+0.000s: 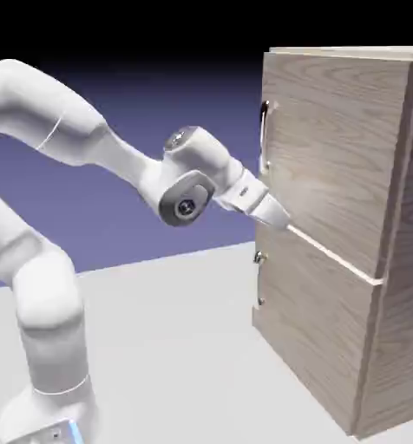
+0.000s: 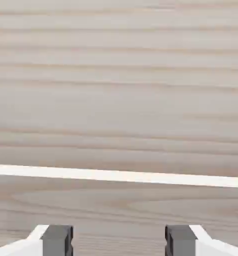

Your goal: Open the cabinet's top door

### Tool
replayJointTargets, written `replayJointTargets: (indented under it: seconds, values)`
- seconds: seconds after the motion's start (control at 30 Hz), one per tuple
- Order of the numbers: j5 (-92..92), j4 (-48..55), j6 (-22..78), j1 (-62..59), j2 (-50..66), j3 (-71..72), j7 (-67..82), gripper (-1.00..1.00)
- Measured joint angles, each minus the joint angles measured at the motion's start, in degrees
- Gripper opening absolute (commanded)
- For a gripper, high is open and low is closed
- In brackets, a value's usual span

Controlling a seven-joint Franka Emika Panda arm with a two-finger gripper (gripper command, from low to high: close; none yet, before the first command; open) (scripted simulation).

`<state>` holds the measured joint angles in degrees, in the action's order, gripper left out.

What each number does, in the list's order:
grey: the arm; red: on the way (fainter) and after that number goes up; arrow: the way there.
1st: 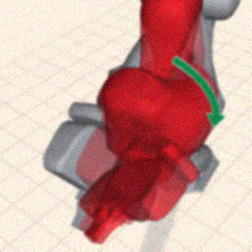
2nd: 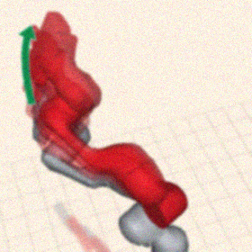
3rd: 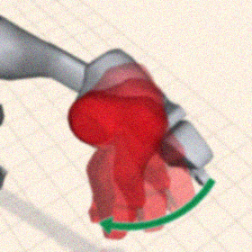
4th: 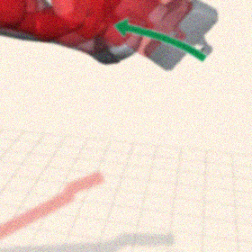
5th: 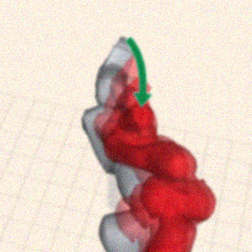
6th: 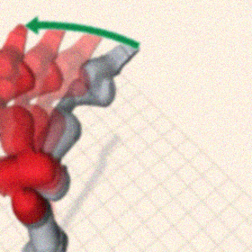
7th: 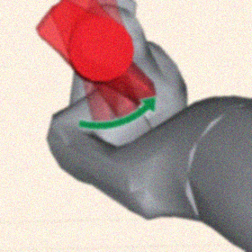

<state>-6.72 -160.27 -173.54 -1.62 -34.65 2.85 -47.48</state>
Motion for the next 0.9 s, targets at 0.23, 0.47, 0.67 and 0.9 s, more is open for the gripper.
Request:
replayJointTargets:
  seconds: [0.23,0.47,0.67,0.9]
  values:
    - [-17.45,1.9,1.21,-6.0,-5.18,7.4,-13.03,0.0]
    - [-34.89,3.79,2.43,-12.0,-10.35,14.81,-26.05,0.0]
    - [-49.84,5.42,3.47,-17.14,-14.79,21.15,-37.22,0.0]
    - [-67.29,7.31,4.68,-23.14,-19.96,28.56,-50.24,0.0]
